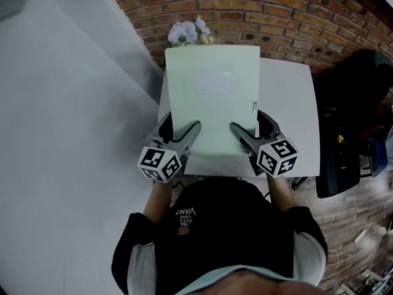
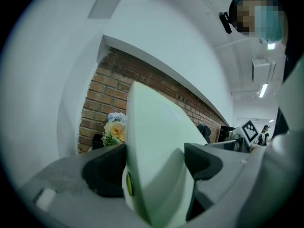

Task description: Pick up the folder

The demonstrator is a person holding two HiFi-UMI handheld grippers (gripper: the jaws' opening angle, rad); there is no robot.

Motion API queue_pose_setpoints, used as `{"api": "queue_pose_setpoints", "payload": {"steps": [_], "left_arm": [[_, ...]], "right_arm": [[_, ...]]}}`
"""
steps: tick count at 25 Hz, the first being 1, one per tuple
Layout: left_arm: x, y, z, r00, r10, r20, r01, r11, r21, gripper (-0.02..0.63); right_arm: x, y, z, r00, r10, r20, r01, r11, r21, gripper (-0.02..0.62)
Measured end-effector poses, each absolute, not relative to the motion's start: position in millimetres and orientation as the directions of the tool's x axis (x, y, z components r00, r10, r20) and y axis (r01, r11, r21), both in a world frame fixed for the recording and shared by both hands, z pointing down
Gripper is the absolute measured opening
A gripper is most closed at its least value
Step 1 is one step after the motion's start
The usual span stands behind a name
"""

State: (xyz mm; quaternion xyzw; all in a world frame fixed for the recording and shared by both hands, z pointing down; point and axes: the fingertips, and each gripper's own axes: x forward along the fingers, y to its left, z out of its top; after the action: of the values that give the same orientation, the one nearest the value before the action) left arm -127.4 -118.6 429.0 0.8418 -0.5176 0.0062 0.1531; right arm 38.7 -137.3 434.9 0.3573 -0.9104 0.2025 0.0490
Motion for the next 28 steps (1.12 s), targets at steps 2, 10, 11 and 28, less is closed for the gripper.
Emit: {"api": "queue_pose_setpoints", "payload": {"steps": [2,10,11,28], "left_arm": [[-129.8,-117.7,427.8,0.462,-0.872,0.162,-0.874,-0.418,0.247,0.396],[-142.8,-115.2,427.4,0.449,-0.879,0.163,-0.884,-0.41,0.224,0.393],[-144.2,-115.1,427.4,0.447,-0.879,0.163,-0.885,-0.409,0.222,0.393],[-152.5,-116.0,429.9,0.438,-0.885,0.157,-0.888,-0.399,0.229,0.385]], "right_arm": [[36.3,-136.7,433.6,-0.74,-0.631,0.231,-0.67,0.666,-0.328,0.376],[22.4,-136.6,436.0,-0.747,-0.623,0.231,-0.664,0.681,-0.31,0.374],[20.9,-136.8,436.0,-0.748,-0.622,0.23,-0.663,0.683,-0.307,0.374],[13.2,-138.4,437.5,-0.745,-0.627,0.229,-0.667,0.689,-0.283,0.371]]}}
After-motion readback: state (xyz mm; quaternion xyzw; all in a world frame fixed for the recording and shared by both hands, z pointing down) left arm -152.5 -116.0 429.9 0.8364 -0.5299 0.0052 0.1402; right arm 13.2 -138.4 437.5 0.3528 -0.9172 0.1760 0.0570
